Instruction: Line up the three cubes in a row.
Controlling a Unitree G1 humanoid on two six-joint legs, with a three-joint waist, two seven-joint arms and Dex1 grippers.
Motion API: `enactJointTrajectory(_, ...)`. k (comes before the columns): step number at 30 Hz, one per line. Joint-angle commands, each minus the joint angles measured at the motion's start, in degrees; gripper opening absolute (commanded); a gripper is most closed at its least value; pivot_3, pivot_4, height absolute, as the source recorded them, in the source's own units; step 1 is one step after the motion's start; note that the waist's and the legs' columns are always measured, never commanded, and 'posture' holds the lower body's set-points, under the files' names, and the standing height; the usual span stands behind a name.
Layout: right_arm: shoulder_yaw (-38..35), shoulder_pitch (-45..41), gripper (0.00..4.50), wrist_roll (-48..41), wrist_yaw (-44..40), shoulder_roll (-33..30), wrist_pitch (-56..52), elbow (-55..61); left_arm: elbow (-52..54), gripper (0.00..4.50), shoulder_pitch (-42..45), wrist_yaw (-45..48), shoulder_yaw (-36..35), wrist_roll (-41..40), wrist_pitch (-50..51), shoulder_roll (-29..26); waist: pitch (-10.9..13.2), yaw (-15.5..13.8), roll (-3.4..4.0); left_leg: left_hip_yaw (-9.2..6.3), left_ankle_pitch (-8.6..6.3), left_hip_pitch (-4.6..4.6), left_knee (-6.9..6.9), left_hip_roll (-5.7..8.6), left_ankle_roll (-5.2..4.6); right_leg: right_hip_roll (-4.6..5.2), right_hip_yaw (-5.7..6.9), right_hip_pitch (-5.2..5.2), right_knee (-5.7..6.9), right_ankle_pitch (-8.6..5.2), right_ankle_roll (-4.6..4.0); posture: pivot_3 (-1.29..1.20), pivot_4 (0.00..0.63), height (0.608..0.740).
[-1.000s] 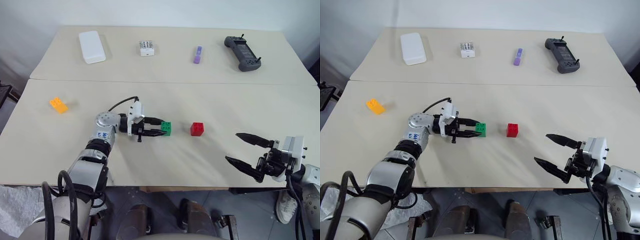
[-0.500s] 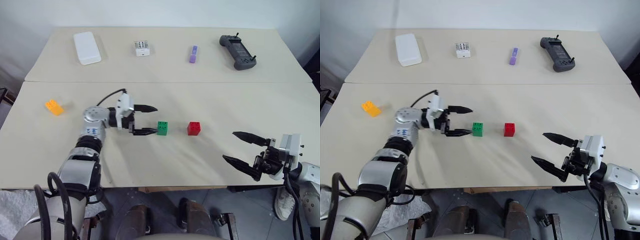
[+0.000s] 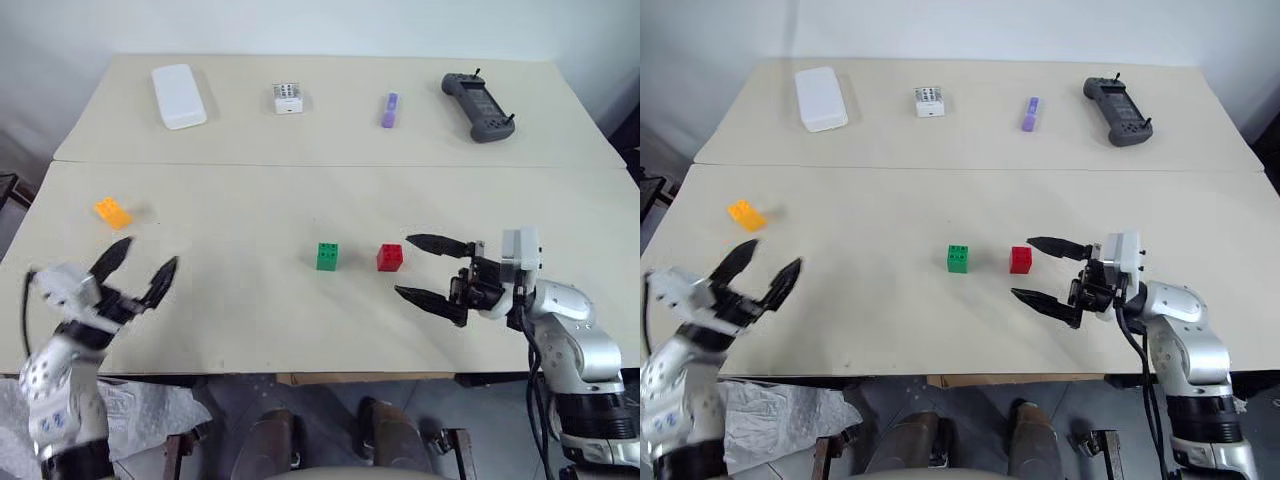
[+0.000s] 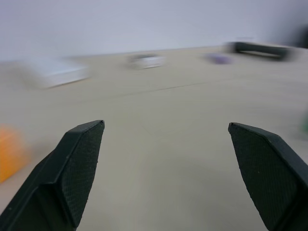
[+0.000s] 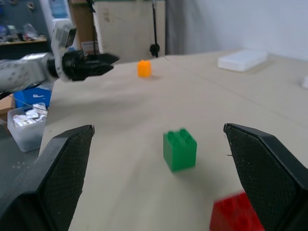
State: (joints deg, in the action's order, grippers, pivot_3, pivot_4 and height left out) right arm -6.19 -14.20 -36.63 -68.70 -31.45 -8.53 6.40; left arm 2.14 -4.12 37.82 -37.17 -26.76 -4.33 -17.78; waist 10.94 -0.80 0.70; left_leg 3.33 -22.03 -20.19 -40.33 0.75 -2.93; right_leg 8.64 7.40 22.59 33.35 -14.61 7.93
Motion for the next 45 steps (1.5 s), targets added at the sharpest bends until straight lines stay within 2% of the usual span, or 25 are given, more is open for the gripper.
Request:
enactJointTrajectory(1, 1.1, -3.4, 4.50, -0.3, -0.5, 1.4, 0.6, 0.0, 2.0, 4.36, -6.9, -12.1, -9.8, 0.0, -4.2, 4.2, 0.0, 0.1, -0.01, 0.01, -0.01, 0.00, 0.01, 0.00, 0.01, 0.00, -0.01, 0.01, 0.00, -0.01, -0.01, 0.00, 0.150, 0.740)
enactJointTrajectory(4, 1.4, -5.3, 4.50, -0.8, -0.4, 1.9, -0.7, -1.0, 2.6, 4.36, -9.9, -16.4, -11.3, -1.2, -3.5, 5.9, 0.0, -0.4, -0.04, -0.01, -0.04, -0.02, 0.03, -0.05, 0.06, -0.04, 0.07, 0.04, -0.01, -0.04, -0.08, 0.00, 0.150, 0.740)
enactJointTrajectory(9, 2.4, -7.0, 4.50, 0.2, -2.5, 1.6, -0.4, -3.4, 3.2, 4.36, -10.4, -22.9, -8.2, 2.3, -2.2, 6.2, 0.0, -0.9, -0.08, -0.02, -0.05, -0.02, 0.02, 0.02, 0.03, 0.08, 0.12, 0.01, 0.01, -0.04, -0.09, 0.00, 0.150, 0.740)
enactJointTrajectory(14, 2.9, -5.4, 4.50, 0.3, -3.1, 0.9, -1.5, -2.5, 8.2, 4.36, -1.6, -34.2, -2.5, 4.8, 7.0, 5.1, 0.0, -0.7, -0.10, -0.02, -0.08, -0.04, 0.06, 0.00, 0.06, 0.03, 0.13, 0.07, 0.06, -0.04, -0.10, 0.00, 0.150, 0.740)
enactJointTrajectory(18, 2.5, -4.5, 4.50, 0.1, -2.7, 0.7, -2.3, -1.6, 6.7, 4.36, 6.6, -42.8, -2.1, 4.3, 13.5, 4.7, -0.1, -0.3, -0.11, 0.02, -0.07, -0.05, 0.07, 0.00, 0.05, -0.03, 0.13, 0.10, 0.09, -0.04, -0.10, 0.00, 0.150, 0.740)
enactJointTrajectory(22, 2.2, -3.6, 4.50, -0.4, -1.4, 1.0, -3.5, -0.8, -8.6, 4.36, 21.7, -46.3, 3.3, 10.0, 11.4, 2.0, -0.1, -0.8, -0.13, 0.12, -0.04, -0.02, 0.10, 0.00, 0.04, -0.11, 0.16, 0.12, 0.14, -0.04, -0.10, 0.00, 0.150, 0.740)
enactJointTrajectory(27, 2.2, -2.7, 4.50, -0.9, -0.5, 1.0, -4.6, 0.8, -20.4, 4.36, 31.4, -49.6, 6.5, 14.2, 8.9, -0.5, -0.1, -0.5, -0.20, 0.20, 0.00, -0.02, 0.11, 0.07, -0.01, -0.11, 0.16, 0.15, 0.13, -0.04, -0.10, 0.00, 0.150, 0.740)
enactJointTrajectory(32, 2.3, -1.9, 4.50, -1.0, -0.4, 0.7, -5.7, 2.1, -27.0, 4.36, 35.2, -52.2, 8.8, 17.3, 8.1, -1.9, -0.1, -0.5, -0.21, 0.22, 0.00, -0.02, 0.20, 0.07, -0.02, -0.13, 0.26, 0.16, 0.09, -0.04, -0.10, 0.00, 0.150, 0.740)
enactJointTrajectory(37, 2.3, -1.2, 4.50, -0.8, -1.0, 0.5, -5.6, 1.8, -28.0, 4.36, 35.6, -53.0, 9.9, 17.9, 8.7, -2.3, -0.1, -0.6, -0.23, 0.23, 0.00, -0.02, 0.17, 0.06, -0.01, -0.13, 0.25, 0.15, 0.09, -0.04, -0.09, 0.00, 0.150, 0.740)
enactJointTrajectory(40, 2.7, -1.6, 4.50, -0.4, -1.2, 1.1, -5.0, 0.8, -28.9, 3.81, 35.7, -51.7, 10.5, 17.6, 8.2, -2.6, -0.1, -0.7, -0.24, 0.22, 0.00, -0.02, 0.14, 0.06, -0.02, -0.11, 0.24, 0.13, 0.09, -0.04, -0.09, 0.00, 0.150, 0.740)
enactJointTrajectory(45, 2.8, -1.7, 4.50, -0.2, -1.0, 1.4, -4.6, 0.6, -28.5, 2.22, 35.3, -50.4, 10.9, 17.2, 8.9, -3.1, -0.1, -0.6, -0.24, 0.22, 0.00, -0.01, 0.14, 0.06, -0.01, -0.12, 0.25, 0.13, 0.09, -0.04, -0.09, 0.00, 0.150, 0.740)
